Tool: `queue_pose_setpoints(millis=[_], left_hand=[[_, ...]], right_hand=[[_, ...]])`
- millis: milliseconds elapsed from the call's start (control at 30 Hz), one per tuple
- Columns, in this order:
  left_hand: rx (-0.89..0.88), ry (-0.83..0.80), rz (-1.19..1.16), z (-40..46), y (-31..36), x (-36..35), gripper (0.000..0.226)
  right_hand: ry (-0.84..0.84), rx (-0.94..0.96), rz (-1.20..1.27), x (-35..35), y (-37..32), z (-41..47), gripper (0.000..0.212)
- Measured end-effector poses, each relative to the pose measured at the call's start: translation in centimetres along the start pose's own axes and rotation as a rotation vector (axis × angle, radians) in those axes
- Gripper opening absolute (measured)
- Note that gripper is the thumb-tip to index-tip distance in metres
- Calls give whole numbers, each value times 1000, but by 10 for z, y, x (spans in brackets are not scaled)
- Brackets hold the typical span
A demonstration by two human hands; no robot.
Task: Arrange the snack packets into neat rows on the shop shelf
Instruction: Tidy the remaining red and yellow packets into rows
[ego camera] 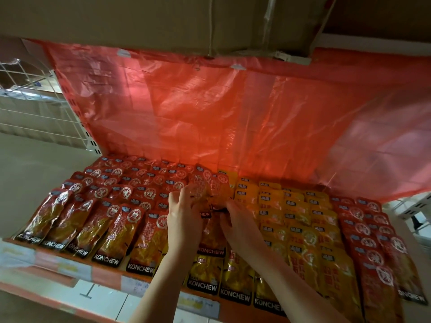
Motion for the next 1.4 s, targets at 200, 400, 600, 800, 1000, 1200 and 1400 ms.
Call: queue_pose_setpoints(millis=[200,400,600,800,1000,1200,1400], left_hand=[[114,11,-316,-5,4,20,39],[23,-152,-531,-35,36,24,42],[-73,-321,-452,-64,56,-5,27],[-210,-369,-255,-77,67,-24,25],[-314,-389,-144,-87,83,-44,17],[-421,-366,-73,-98,104,-59,18],[-476,-391,-17,-110,125,-76,22]], right_hand=[[52,-34,247,20,-8,-10,24],[12,-309,887,34,-3,-22,45],[209,-336,1078,67,10,-47,35],[421,-366,1001,101,34,-78,54],[542,-385,834,139,51,-109,31],[648,-342,654,177,63,-139,19],[715,-310,564,210,85,-158,35]])
Point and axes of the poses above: each hand's wrist, its own z-axis towards the middle knuckle, its own x-axis out of the back of the hand, y = z × x, the point moved 4 cm from there along z, towards the middle knuckle, and after that the axes turned 14 degrees about z, right-handed, at the moved point
